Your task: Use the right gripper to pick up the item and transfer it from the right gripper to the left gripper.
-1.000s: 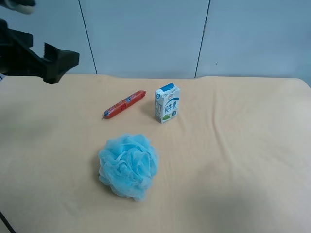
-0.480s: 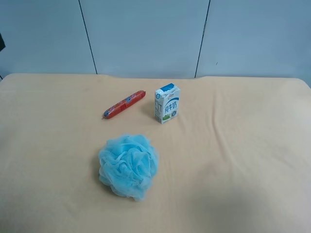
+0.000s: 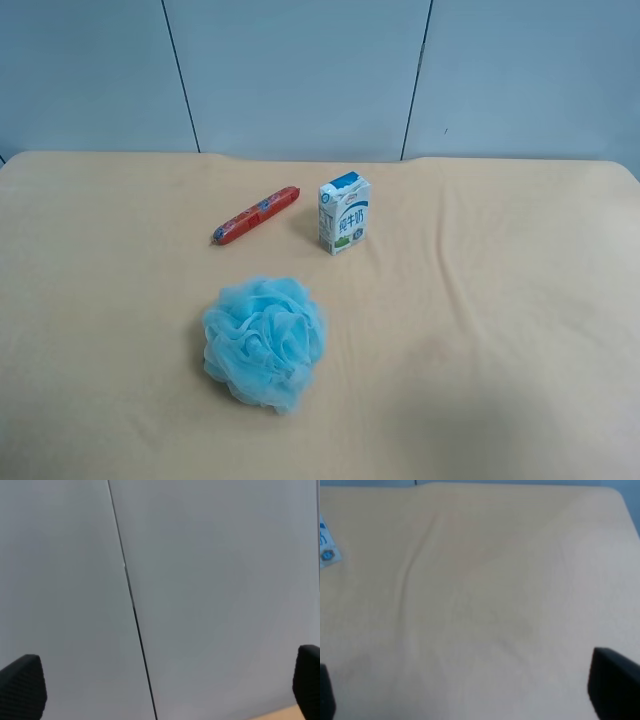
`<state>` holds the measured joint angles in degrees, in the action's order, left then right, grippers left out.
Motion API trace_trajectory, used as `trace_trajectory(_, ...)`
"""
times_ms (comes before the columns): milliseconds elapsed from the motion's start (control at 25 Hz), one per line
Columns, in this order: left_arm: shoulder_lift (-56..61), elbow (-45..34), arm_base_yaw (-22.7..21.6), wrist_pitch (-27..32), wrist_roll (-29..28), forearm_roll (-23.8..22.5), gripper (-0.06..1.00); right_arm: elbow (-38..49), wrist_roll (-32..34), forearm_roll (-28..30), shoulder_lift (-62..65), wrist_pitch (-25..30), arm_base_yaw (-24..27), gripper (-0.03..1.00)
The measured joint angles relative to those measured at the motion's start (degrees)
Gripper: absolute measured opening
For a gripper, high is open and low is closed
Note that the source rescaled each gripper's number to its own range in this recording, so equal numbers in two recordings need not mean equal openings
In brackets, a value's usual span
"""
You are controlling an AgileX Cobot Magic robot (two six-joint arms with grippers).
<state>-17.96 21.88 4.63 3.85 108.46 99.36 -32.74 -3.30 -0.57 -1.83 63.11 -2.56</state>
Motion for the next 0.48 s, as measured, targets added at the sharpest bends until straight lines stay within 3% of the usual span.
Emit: trace_trajectory(480,1.22,0.0,0.0,-0.26,0.0,0.0,1.0,0.0,0.0,0.0,0.0,0.0,0.0,1.0)
